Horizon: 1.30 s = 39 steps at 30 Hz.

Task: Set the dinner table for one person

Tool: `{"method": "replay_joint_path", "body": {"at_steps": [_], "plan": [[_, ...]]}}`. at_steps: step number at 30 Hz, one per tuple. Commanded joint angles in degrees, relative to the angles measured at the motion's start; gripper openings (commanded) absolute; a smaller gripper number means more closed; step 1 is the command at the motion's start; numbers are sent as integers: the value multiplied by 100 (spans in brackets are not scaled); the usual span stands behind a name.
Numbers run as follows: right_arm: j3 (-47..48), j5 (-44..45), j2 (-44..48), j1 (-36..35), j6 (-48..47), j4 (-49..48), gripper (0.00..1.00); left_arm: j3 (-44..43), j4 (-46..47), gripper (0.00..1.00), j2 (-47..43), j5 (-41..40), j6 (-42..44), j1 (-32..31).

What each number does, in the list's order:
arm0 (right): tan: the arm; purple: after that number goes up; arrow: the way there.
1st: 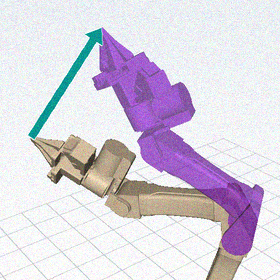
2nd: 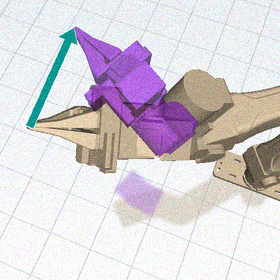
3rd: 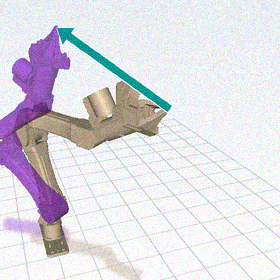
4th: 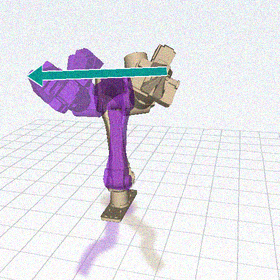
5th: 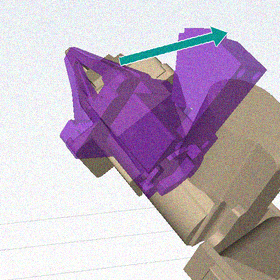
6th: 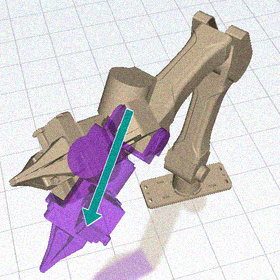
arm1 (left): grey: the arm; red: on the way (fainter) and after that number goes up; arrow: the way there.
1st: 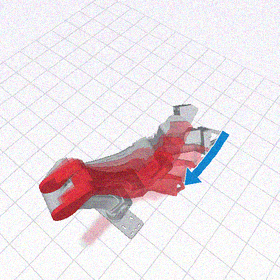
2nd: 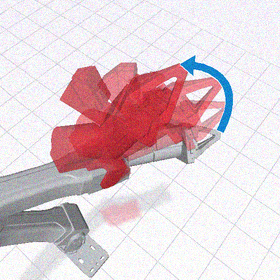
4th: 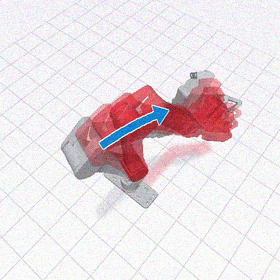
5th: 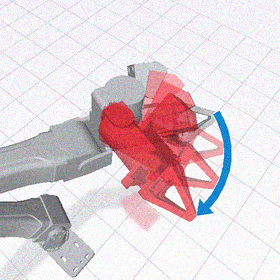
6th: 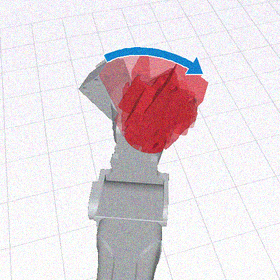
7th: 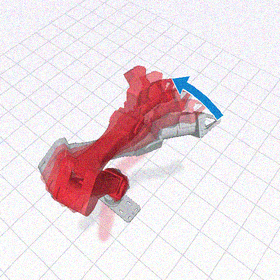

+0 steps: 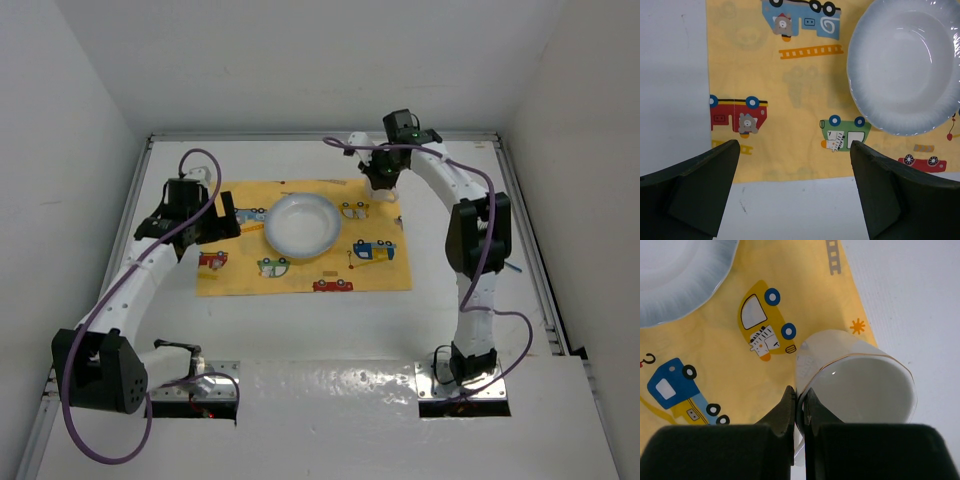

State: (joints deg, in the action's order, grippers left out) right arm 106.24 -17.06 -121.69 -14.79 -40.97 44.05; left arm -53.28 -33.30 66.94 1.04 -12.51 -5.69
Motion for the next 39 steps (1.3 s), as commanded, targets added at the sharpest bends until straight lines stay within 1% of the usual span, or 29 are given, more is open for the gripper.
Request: {"method": "replay_joint_path", "body": {"at_steps": [1, 6, 10, 11, 12, 17, 18, 19, 21, 22, 23, 26, 27, 29, 30, 31, 32, 33, 34, 35, 36, 37, 38, 39], "plan": [[416, -166, 32, -24, -210, -353, 0, 1, 113, 91, -128, -69, -14, -37], [495, -131, -144, -59, -201, -336, 0, -16, 113, 91, -76, -69, -6, -46], [477, -105, -232, -77, -192, -327, 7, -16, 131, 91, -32, -86, 3, -46], [468, -70, -241, -86, -183, -327, 12, -16, 131, 91, -23, -78, 3, -46], [451, -52, -233, -86, -192, -336, 19, -25, 131, 91, -23, -77, 3, -46], [372, 18, -57, -95, -113, -529, 48, -51, 148, 91, 3, -77, 3, -37], [389, 36, -22, -95, -87, -555, 48, -43, 148, 91, 4, -77, 3, -37], [407, 45, 22, -95, -60, -573, 53, -69, 140, 91, -5, -77, 12, -46], [468, 71, 206, -95, 71, -599, 58, -95, 131, 91, -5, -69, 29, -37], [468, 106, 303, -95, 124, -634, 63, -130, 113, 91, -5, -77, 38, -37], [433, 176, 417, -103, 229, -809, 64, -148, 104, 91, -14, -69, 56, -37], [21, 562, 1093, -86, 642, -1143, 68, -201, 87, 91, -32, -69, 100, -37], [-354, 842, 1512, -77, 861, -1414, 69, -227, 87, 91, -58, -60, 117, -37], [-795, 1159, 1945, -16, 1081, -1706, 70, -245, 78, 91, -84, -51, 126, -37], [-1224, 1326, 2156, 19, 1352, -1951, 70, -253, 69, 91, -110, -42, 126, -37], [-1437, 1589, 2550, 89, 1529, -2066, 70, -262, 52, 91, -128, -34, 126, -46], [-1674, 1653, 2745, 290, 1687, -2172, 70, -271, 43, 91, -146, -25, 126, -37], [-2164, 1662, 2921, 440, 2063, -2347, 68, -271, 43, 91, -189, -16, 118, -46], [-2412, 1645, 3097, 616, 2276, -2436, 66, -254, 34, 91, -216, 10, 100, -37], [-2684, 1653, 3420, 974, 2478, -2532, 63, -236, 51, 91, -242, 19, 100, -46], [-3218, 1679, 3572, 1143, 2784, -2690, 60, -201, 60, 91, -312, 37, 74, -46], [-3484, 1697, 3712, 1397, 2901, -2770, 59, -157, 69, 91, -348, 80, 56, -37], [-3765, 1923, 3957, 1460, 2954, -2918, 58, -139, 78, 91, -383, 98, 56, -46], [-4247, 2030, 4064, 1635, 2981, -2972, 54, -96, 78, 91, -470, 151, 47, -46]]}}
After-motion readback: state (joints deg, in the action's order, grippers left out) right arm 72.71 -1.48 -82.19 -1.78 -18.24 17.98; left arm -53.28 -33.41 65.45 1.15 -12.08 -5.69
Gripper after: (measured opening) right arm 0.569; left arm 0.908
